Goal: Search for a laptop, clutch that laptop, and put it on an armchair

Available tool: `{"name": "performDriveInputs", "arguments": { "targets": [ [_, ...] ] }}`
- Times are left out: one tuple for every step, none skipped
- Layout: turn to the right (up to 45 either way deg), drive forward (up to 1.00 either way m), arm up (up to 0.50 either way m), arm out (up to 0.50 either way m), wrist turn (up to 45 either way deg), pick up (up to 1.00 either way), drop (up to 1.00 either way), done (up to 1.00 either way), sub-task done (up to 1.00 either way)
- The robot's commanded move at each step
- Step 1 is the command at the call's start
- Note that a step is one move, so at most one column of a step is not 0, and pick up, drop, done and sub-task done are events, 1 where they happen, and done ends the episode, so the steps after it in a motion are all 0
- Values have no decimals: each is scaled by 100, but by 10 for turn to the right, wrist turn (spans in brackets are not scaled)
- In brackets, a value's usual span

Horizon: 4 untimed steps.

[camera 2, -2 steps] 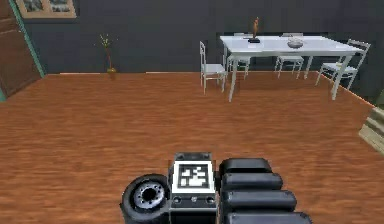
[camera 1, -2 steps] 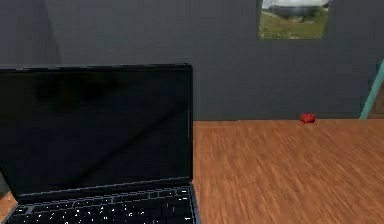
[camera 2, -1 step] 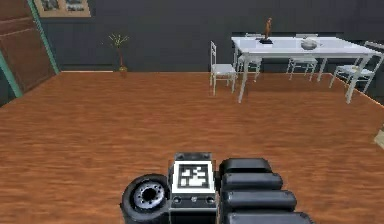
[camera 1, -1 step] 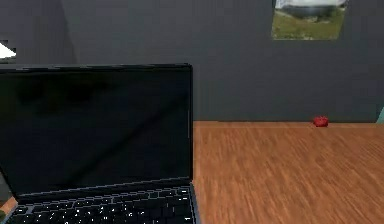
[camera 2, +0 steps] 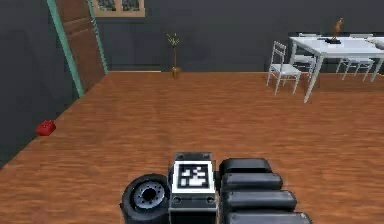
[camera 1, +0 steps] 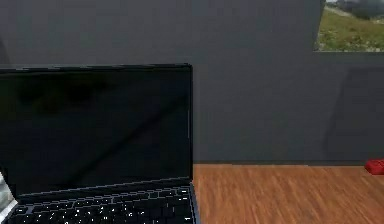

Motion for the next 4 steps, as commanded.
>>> {"name": "performDriveInputs", "arguments": {
  "targets": [
    [0,90,0,0,0,0,0,0,0],
    [450,0,0,0,0,0,0,0,0],
    [450,0,0,0,0,0,0,0,0],
    [90,0,0,0,0,0,0,0,0]
  ]
}}
